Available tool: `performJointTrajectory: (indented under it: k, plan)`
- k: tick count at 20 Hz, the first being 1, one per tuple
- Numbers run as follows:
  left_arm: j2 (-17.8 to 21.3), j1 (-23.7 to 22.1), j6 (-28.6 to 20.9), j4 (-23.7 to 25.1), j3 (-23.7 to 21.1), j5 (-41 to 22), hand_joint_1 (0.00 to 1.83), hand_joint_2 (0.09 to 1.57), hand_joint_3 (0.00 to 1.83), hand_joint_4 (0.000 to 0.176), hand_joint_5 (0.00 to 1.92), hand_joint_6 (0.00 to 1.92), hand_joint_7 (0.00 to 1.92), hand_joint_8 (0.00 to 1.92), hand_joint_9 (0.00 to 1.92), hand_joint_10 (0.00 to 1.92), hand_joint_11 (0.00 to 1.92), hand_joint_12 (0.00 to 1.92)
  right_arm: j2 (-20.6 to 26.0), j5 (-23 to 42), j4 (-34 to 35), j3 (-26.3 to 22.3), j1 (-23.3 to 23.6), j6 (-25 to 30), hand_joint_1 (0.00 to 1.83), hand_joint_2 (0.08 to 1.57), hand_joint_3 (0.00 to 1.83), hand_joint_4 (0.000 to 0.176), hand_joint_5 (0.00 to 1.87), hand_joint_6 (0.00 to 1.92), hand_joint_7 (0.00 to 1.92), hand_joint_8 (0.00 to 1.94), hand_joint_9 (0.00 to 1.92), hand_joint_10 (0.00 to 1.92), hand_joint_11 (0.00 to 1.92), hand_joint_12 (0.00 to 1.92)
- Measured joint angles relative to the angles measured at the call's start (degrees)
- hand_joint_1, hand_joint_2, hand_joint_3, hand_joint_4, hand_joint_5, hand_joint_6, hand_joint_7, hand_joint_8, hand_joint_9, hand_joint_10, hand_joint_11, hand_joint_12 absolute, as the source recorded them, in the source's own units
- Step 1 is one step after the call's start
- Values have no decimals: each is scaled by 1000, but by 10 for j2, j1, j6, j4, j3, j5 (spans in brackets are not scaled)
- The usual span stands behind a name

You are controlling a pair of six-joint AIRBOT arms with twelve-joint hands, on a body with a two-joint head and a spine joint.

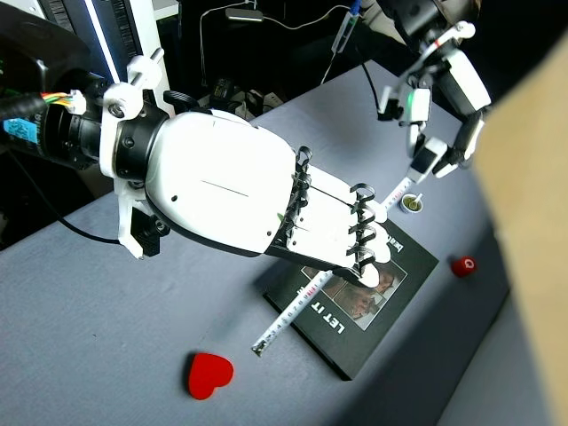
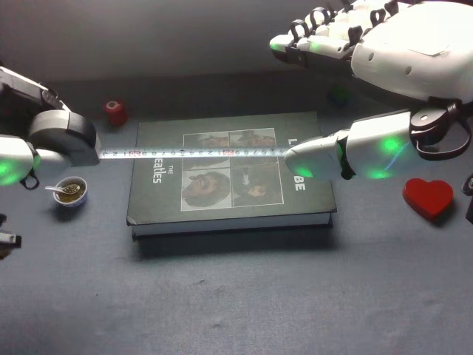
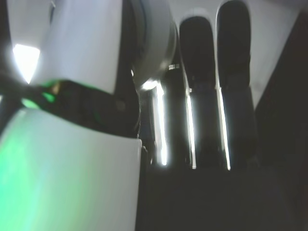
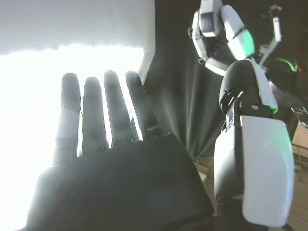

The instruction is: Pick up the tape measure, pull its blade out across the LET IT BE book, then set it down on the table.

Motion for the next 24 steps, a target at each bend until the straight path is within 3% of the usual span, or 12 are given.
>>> performJointTrajectory:
  k: [4, 7, 12, 16, 24]
  plan:
    - [27, 37, -27, -7, -55, -27, 1382, 1085, 0, 0, 1092, 664, 983, 928, 959, 1192, 857, 936, 0, 0, 0, 0, 0, -1, 92, 1052, 1, 0, 66, 1, 81, 1, 48, 2, 0, 499]
    - [28, 98, -90, 30, -68, -50, 1382, 1090, 0, 0, 1060, 687, 1003, 926, 939, 1217, 837, 950, 0, 2, 0, 0, 0, -2, 93, 1053, 1, 0, 67, 1, 81, 1, 49, 2, 0, 494]
    - [20, 195, -185, 42, -74, -131, 1379, 1095, 0, 0, 1061, 700, 969, 953, 937, 1228, 835, 961, 0, 2, 0, -1, 0, -2, 95, 1052, 1, 0, 74, 3, 81, 0, 48, 1, 0, 488]
    - [-12, 255, -234, 54, -68, -179, 1379, 1095, 0, 0, 1064, 691, 971, 958, 936, 1229, 827, 962, 0, 2, 0, -1, 0, -3, 94, 1054, 1, 0, 64, 3, 85, 1, 53, 2, 0, 485]
    - [-72, 291, -245, 85, -43, -212, 1380, 1092, 0, 0, 1059, 706, 980, 938, 944, 1215, 814, 943, 0, 2, 0, -4, 0, -5, 92, 1056, 1, 0, 69, 2, 85, 0, 44, 2, 0, 443]
